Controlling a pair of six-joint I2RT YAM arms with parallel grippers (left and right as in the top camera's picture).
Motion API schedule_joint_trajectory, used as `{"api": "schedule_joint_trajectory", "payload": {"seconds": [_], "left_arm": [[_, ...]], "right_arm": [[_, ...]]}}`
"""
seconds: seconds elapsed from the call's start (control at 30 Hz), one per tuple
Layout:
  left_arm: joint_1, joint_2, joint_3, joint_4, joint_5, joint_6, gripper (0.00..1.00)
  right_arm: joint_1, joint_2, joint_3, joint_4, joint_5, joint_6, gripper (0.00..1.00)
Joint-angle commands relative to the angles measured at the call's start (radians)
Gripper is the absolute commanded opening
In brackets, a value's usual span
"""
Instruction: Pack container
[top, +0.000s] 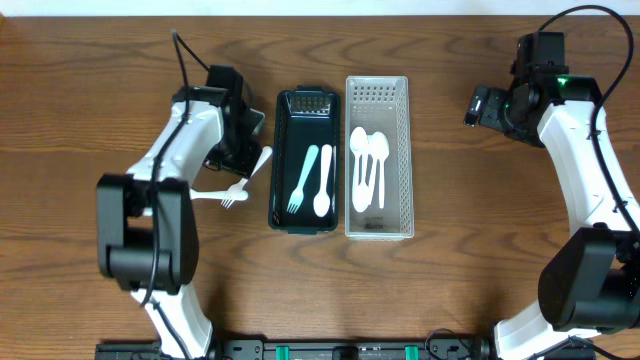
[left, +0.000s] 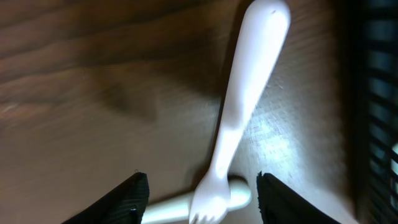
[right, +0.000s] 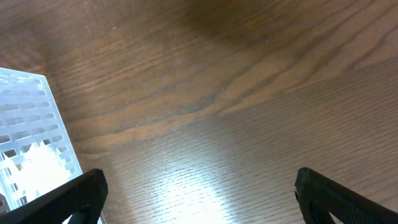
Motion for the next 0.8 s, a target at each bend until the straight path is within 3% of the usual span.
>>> {"api": "schedule_joint_trajectory", "payload": {"seconds": [0.0,0.2,0.33,0.37,0.4,0.43,0.67,0.77], "left_arm": [[-0.002,0.036,-0.004,0.012,0.018,0.045,0.58],[-0.002,0.072,-0.004,0.044,0.018,0.042,0.57],[-0.002,0.099,-0.004,0.042,0.018,0.042,0.48],[-0.002,0.105,-0.004,0.040,0.019,0.042,0.41],[-0.003,0.109,-0.004,0.039,0.019,0.042,0.28],[-0.005,0.114,-0.004,0.037,0.022,0.042,0.22],[-0.035,0.114,-0.014,0.026,0.021,0.046,0.25],[-0.037,0.114,-0.026,0.041,0.020,0.049,0.19]], "right_arm": [[-0.005,-0.010,0.016,-0.001,-0.001,-0.003,0.99],[-0.005,-0.010,0.016,-0.001,-0.001,-0.003,0.99],[-0.005,-0.010,0.016,-0.001,-0.001,-0.003,0.99],[-0.005,-0.010,0.016,-0.001,-0.001,-0.003,0.99],[-0.005,-0.010,0.016,-0.001,-0.001,-0.003,0.99],[-0.005,-0.010,0.016,-0.001,-0.001,-0.003,0.99],[-0.005,-0.010,0.016,-0.001,-0.001,-0.002,0.99],[-0.005,-0.010,0.016,-0.001,-0.001,-0.002,0.99]]}}
